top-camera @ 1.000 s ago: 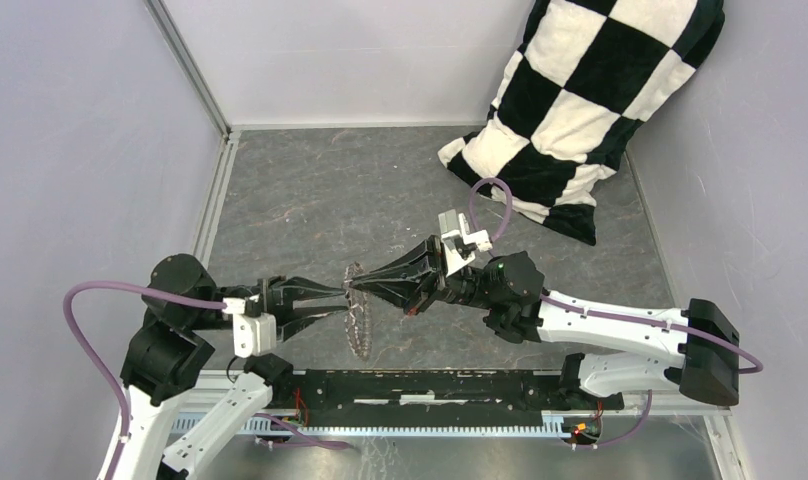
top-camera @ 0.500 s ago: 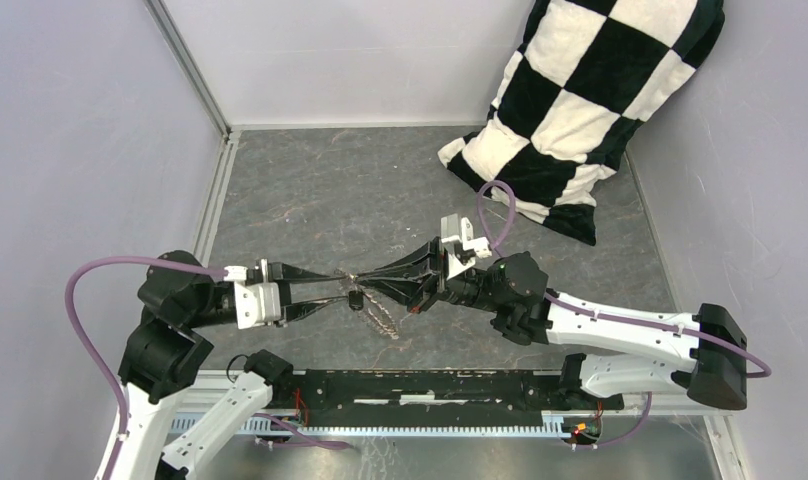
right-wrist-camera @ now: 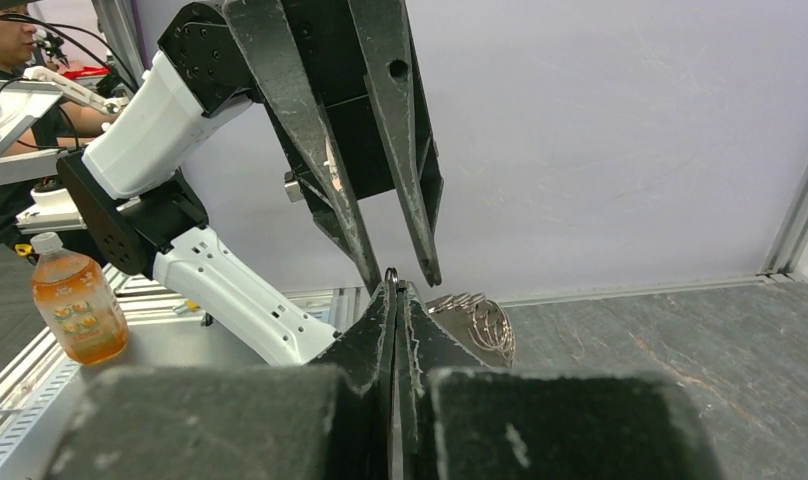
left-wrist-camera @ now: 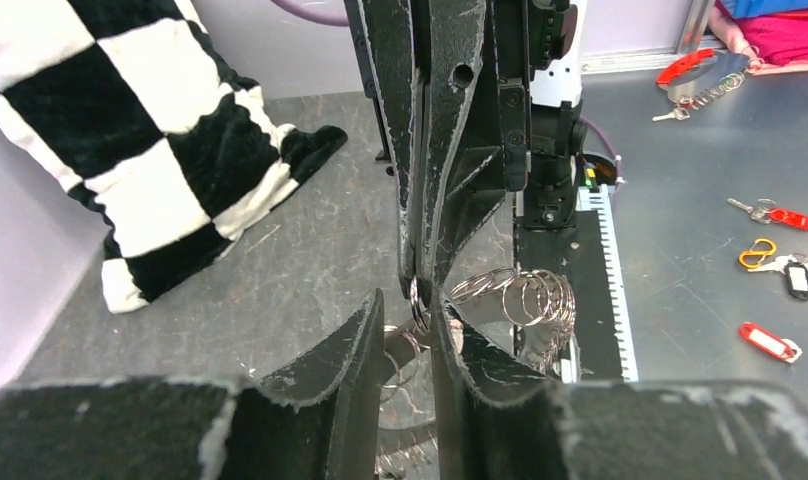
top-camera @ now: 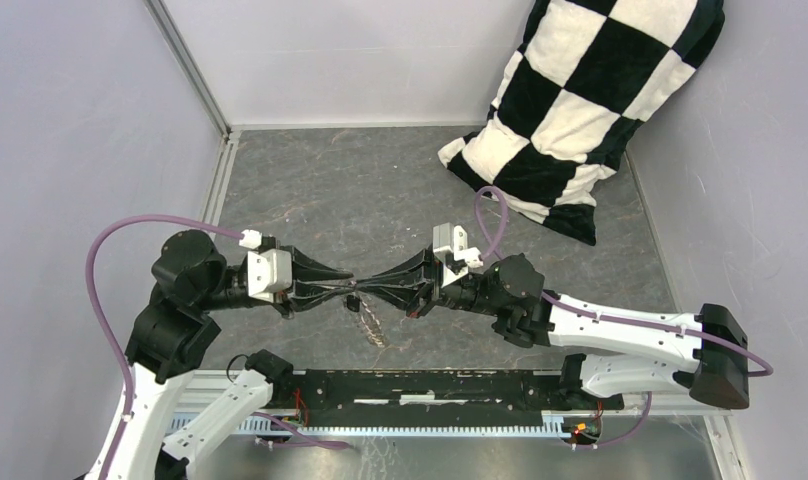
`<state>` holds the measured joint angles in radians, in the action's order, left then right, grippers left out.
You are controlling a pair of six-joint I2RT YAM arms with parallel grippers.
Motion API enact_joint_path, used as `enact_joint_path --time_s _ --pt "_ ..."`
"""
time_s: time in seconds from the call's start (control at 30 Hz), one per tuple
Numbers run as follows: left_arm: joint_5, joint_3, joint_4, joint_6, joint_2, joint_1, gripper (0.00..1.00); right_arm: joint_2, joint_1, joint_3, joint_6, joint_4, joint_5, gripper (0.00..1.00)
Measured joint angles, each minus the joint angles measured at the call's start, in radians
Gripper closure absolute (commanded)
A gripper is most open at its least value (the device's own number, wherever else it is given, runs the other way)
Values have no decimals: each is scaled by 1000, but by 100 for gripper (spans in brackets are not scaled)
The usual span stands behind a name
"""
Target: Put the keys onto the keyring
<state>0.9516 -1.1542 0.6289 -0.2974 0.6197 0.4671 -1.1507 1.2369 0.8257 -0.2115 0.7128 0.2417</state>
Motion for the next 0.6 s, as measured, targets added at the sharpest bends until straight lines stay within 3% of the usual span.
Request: enact_joint_path --time_s 0.3,0.43,0.47,0.53,0.6 --pt "-10 -16 88 -22 14 0 96 9 0 1 27 -29 -12 100" --pt "-12 -18 97 -29 20 0 98 9 6 3 36 -39 -11 99" --pt "-13 -18 98 -31 20 0 98 9 6 3 39 -43 -11 94" --pt "-16 -18 104 -37 20 0 98 9 6 14 48 -67 -10 75" --pt "-18 -19 117 -56 22 0 98 8 7 59 73 -148 -6 66"
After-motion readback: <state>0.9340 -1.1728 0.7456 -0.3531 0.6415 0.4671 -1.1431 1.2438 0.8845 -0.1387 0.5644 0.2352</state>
